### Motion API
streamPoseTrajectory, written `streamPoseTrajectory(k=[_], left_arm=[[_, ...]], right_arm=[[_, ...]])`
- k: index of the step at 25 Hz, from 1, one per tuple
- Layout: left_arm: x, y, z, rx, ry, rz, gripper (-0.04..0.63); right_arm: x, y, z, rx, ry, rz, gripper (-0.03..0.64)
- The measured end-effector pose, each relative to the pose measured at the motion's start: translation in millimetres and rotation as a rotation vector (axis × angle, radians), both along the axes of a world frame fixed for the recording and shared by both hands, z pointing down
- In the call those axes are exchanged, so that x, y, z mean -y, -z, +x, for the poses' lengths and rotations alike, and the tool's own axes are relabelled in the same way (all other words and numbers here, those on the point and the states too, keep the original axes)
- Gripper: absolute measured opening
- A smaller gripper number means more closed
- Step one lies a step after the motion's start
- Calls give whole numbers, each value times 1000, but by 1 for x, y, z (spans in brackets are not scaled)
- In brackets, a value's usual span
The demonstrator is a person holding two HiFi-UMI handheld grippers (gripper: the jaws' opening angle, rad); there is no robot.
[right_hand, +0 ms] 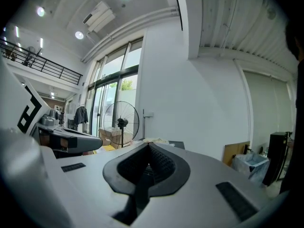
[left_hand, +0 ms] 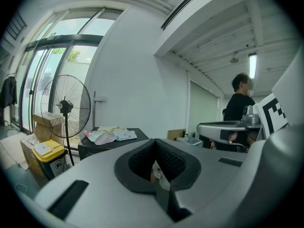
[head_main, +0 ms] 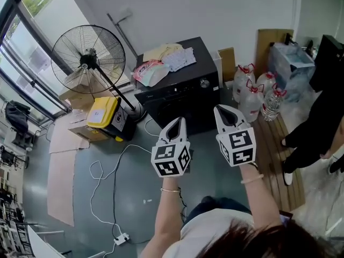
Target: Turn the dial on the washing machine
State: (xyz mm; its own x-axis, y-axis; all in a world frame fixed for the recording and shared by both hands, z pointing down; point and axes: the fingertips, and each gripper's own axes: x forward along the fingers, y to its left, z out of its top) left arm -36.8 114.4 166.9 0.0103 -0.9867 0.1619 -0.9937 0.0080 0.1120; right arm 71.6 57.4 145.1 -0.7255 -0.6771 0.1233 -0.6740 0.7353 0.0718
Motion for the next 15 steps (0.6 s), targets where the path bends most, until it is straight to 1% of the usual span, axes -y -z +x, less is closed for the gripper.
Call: streamPoseTrajectory(k=[5,15], left_arm=[[3,-2,1,4,-17,-7,14],[7,-4,-4,-2,-19,-10,15]], right_arm=[[5,1,1,-10,-4,2,26],[8,-3,-6,-21,3,-11,26]])
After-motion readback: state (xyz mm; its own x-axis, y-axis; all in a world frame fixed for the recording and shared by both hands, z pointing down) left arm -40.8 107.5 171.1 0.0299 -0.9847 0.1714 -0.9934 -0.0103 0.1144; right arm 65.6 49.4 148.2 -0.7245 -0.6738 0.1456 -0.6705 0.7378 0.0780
